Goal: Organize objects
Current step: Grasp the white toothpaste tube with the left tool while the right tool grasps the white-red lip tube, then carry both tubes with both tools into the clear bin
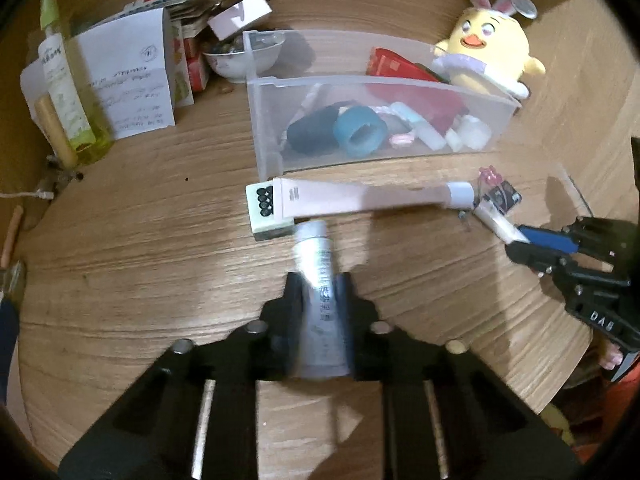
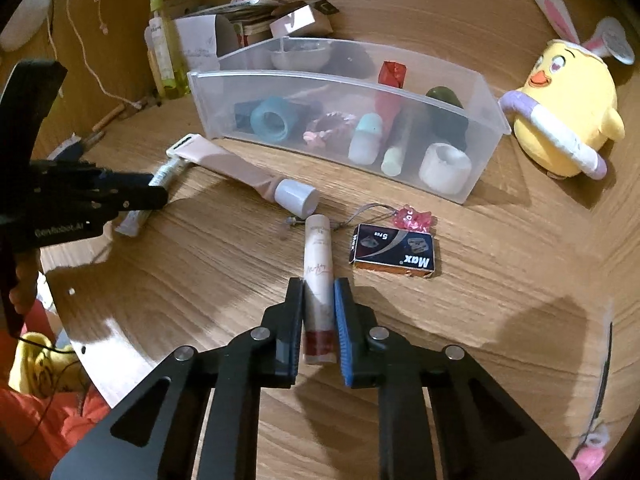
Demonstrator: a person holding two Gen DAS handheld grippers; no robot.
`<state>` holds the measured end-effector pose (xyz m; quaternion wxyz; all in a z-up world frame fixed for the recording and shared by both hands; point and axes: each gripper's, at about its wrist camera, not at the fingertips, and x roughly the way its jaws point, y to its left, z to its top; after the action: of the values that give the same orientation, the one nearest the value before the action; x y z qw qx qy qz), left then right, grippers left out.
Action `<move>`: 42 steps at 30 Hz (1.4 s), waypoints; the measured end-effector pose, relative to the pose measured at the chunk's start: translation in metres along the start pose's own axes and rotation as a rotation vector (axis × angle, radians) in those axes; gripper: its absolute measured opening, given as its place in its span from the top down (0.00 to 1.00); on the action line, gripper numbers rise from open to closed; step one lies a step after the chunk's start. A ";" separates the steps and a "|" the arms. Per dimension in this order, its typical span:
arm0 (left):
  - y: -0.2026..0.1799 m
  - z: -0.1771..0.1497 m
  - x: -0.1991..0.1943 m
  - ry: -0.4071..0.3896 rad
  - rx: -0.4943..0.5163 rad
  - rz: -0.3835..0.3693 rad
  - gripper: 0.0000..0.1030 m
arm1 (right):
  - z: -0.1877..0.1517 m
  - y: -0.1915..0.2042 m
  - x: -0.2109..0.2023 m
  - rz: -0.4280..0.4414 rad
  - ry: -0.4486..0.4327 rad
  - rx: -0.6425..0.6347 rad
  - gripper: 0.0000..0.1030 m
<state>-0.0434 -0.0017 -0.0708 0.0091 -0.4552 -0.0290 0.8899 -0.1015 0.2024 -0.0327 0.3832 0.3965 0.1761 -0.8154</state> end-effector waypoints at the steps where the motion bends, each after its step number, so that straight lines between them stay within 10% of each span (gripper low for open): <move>1: 0.000 -0.002 -0.001 -0.003 0.004 0.001 0.84 | -0.002 0.000 -0.001 0.000 -0.005 0.011 0.86; 29: -0.029 0.064 -0.069 -0.314 0.065 -0.051 0.84 | 0.076 -0.021 -0.061 -0.007 -0.297 0.150 0.86; 42: -0.012 0.115 -0.018 -0.261 0.048 -0.010 0.84 | 0.122 -0.064 -0.012 -0.074 -0.229 0.238 0.86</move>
<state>-0.1259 0.0047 0.0118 0.0207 -0.3351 -0.0109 0.9419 -0.2081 0.1768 0.0516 0.3207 0.3369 0.0479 -0.8839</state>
